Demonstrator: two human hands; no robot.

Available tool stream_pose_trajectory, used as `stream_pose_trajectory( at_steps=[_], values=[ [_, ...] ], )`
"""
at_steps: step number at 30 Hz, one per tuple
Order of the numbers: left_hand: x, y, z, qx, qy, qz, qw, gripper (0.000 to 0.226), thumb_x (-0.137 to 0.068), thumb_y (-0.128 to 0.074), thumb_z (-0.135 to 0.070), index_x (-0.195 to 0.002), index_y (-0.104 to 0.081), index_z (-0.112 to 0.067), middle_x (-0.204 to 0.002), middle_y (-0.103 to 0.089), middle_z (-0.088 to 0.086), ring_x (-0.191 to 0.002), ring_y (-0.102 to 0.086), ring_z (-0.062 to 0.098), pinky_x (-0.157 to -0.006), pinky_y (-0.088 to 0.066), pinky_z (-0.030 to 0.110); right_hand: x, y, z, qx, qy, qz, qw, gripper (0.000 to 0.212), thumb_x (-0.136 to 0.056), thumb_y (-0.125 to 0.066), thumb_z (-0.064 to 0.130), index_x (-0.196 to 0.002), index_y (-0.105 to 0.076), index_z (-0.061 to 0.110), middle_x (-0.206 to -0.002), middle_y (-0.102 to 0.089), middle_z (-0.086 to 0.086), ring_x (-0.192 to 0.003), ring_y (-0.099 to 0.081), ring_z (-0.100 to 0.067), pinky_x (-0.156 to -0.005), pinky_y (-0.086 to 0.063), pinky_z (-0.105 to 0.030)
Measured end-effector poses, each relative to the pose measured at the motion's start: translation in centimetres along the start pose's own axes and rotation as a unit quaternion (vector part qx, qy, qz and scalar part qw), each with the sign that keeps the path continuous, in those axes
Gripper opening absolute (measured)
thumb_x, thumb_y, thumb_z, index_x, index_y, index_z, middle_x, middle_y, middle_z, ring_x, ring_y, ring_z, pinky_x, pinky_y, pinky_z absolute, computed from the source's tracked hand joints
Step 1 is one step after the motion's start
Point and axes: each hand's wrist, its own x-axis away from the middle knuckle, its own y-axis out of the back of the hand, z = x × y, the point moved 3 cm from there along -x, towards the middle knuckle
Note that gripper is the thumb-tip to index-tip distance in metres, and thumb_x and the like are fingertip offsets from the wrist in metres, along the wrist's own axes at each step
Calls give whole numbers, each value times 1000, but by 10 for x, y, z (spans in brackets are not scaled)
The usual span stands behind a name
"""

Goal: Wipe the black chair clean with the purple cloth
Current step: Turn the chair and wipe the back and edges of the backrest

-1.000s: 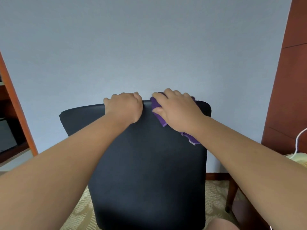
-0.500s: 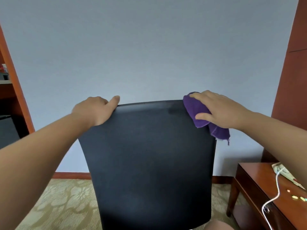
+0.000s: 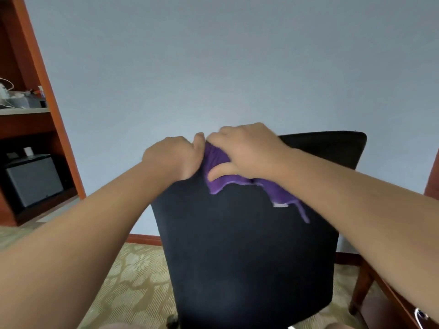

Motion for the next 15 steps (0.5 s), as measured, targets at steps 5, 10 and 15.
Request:
stream_pose_trajectory(
  at_steps=[5, 10, 15],
  values=[
    [5, 4, -14, 97, -49, 29, 994, 43, -100, -21, -33, -85, -49, -5, -89, -58, 10, -84, -53, 27, -70, -42, 36, -2, 4, -8, -36, 15, 24, 999, 62, -67, -56, 86, -97, -51, 33, -81, -55, 15, -73, -53, -14, -55, -32, -28],
    [14, 4, -7, 178, -54, 136, 973, 68, -86, -17, -74, -86, -72, -34, -95, -67, -13, -91, -60, 8, -81, -40, 30, 39, 14, -65, -157, -52, 89, 982, 62, -62, -66, 82, -116, -48, 58, -96, -61, 23, -83, -58, -4, -65, -48, -28],
    [30, -7, 21, 273, -31, 279, 920, 52, -84, -27, -77, -97, -70, -52, -96, -72, -21, -90, -68, 0, -90, -54, 39, 71, 22, -101, -236, -138, 106, 956, 59, -53, -73, 79, -107, -56, 62, -98, -63, 30, -90, -62, -1, -75, -53, -29]
  ],
)
